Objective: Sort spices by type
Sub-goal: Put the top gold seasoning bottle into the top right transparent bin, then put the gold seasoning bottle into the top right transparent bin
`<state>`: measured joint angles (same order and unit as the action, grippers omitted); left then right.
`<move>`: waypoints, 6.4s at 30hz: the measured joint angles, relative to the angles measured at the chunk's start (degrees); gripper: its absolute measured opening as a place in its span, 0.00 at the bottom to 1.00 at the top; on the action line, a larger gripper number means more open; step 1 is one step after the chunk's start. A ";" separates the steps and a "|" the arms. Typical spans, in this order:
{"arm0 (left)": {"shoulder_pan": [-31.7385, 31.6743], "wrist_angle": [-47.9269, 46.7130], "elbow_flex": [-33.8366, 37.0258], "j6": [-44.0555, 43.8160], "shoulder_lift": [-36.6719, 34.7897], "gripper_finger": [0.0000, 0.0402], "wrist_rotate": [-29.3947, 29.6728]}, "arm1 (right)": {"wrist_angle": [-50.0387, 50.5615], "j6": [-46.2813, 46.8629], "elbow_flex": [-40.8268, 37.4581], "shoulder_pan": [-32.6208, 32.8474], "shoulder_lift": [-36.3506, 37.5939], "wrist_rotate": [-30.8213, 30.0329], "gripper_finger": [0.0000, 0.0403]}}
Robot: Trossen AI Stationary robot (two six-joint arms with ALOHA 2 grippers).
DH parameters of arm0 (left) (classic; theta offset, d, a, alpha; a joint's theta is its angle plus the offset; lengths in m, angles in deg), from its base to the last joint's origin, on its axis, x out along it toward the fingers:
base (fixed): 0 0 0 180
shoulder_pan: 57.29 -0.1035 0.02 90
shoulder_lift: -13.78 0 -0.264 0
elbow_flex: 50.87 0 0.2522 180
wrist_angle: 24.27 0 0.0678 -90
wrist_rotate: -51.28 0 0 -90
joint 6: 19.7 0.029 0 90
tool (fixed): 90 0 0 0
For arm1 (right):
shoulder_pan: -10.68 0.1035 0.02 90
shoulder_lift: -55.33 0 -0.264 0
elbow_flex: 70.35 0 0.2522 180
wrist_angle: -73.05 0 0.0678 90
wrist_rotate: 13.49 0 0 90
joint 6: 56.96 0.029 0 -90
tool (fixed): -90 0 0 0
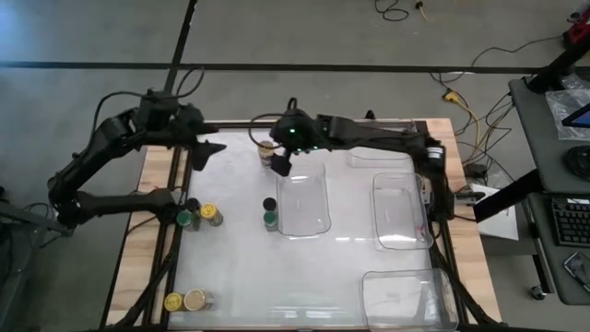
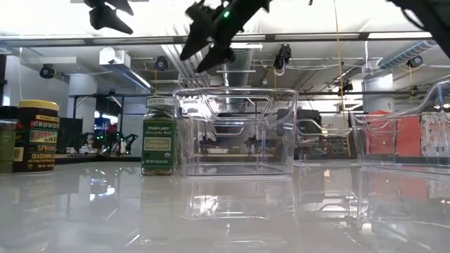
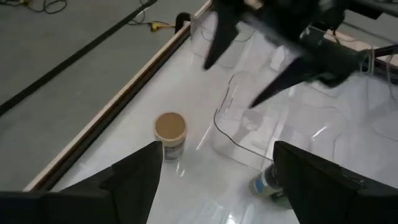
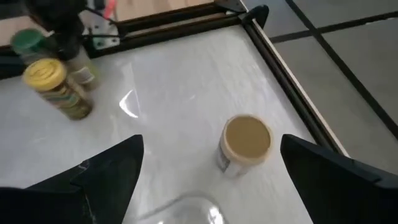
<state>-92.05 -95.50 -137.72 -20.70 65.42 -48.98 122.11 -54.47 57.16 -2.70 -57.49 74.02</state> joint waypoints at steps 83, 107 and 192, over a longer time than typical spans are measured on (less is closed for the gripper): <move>0.17 13.45 6.41 -14.65 -5.12 0.62 -3.97 | 8.55 -10.09 -37.31 -9.87 46.18 3.53 0.66; 2.10 18.97 6.48 -21.76 -4.36 0.62 -7.30 | 0.40 -35.95 -54.64 -40.72 35.85 29.01 0.66; 65.24 -8.49 4.47 -42.96 8.49 0.51 4.31 | -9.49 -6.07 -41.87 13.69 45.39 -15.75 0.88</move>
<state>-26.82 -103.99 -133.25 -63.65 73.91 -44.67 112.62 -60.55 15.29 10.98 -12.10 58.27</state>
